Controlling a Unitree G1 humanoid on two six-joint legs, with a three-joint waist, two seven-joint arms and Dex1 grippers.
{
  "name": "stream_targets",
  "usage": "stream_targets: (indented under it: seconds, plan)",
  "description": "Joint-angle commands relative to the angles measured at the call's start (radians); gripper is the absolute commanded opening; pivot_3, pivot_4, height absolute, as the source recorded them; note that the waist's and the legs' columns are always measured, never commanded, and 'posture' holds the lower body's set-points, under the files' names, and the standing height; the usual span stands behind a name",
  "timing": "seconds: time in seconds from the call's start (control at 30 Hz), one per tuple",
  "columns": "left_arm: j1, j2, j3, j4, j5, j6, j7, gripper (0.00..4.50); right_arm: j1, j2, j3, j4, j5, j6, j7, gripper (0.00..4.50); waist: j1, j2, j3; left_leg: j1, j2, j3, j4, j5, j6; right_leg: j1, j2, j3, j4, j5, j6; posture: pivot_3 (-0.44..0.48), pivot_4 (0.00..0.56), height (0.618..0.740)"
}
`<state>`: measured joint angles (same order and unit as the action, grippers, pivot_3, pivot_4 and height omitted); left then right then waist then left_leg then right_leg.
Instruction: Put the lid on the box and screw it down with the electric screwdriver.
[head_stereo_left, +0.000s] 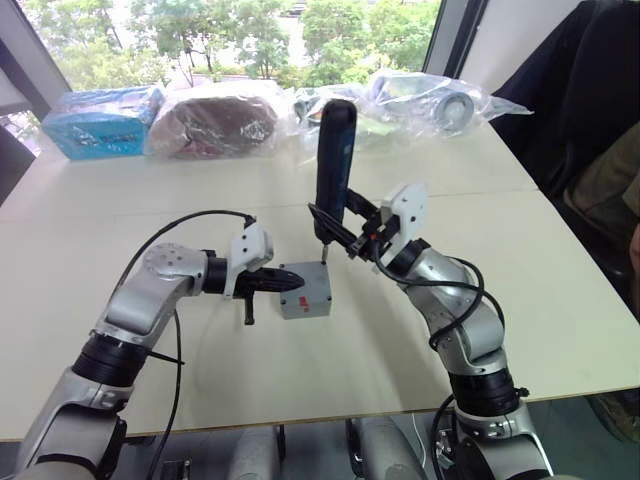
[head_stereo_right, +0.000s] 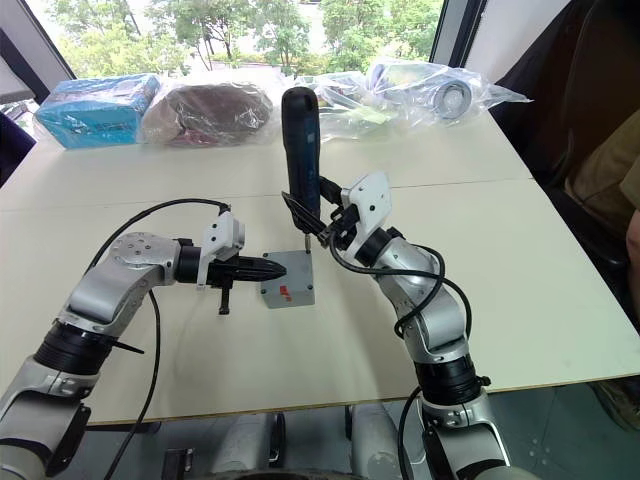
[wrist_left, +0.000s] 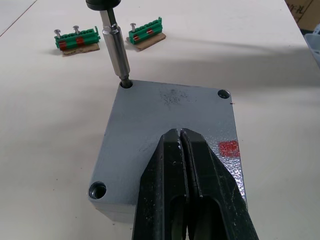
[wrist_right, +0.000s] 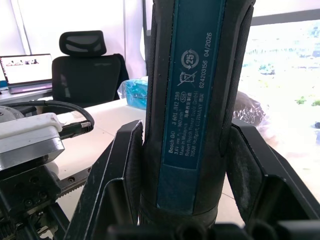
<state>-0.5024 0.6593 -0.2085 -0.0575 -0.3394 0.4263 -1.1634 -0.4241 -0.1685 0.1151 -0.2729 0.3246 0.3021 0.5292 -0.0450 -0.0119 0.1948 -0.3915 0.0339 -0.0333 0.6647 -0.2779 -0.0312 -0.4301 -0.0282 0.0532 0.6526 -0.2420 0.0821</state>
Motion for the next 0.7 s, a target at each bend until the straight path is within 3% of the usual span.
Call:
stream_targets:
  seconds: [0.03,0.5,0.7]
  plan:
    - [0.016,0.017,0.009,0.003,0.016,0.004,0.001,0.00,0.004,0.001,0.016,-0.024,0.003,-0.019,0.013,1.83,0.000,0.000,0.000,0.000,0.000,0.000,0.000,0.000,0.000,0.000,0.000,0.000,0.000,0.000,0.000,0.000,0.150,0.740]
    - [0.035,0.026,-0.015,0.026,0.056,-0.022,0.019,0.00,0.032,-0.026,0.033,0.048,0.008,0.206,-0.038,1.83,0.000,-0.002,-0.010,0.007,0.000,0.000,0.000,0.000,0.000,0.007,0.000,0.000,0.000,-0.002,-0.003,0.000,0.150,0.740]
    - [0.044,0.018,-0.022,0.031,0.074,-0.031,0.030,0.00,0.048,-0.050,0.058,0.059,-0.017,0.224,-0.038,1.83,-0.001,-0.004,-0.016,0.021,0.000,0.000,-0.005,0.000,0.000,0.021,0.000,0.000,-0.006,-0.007,-0.003,0.000,0.150,0.740]
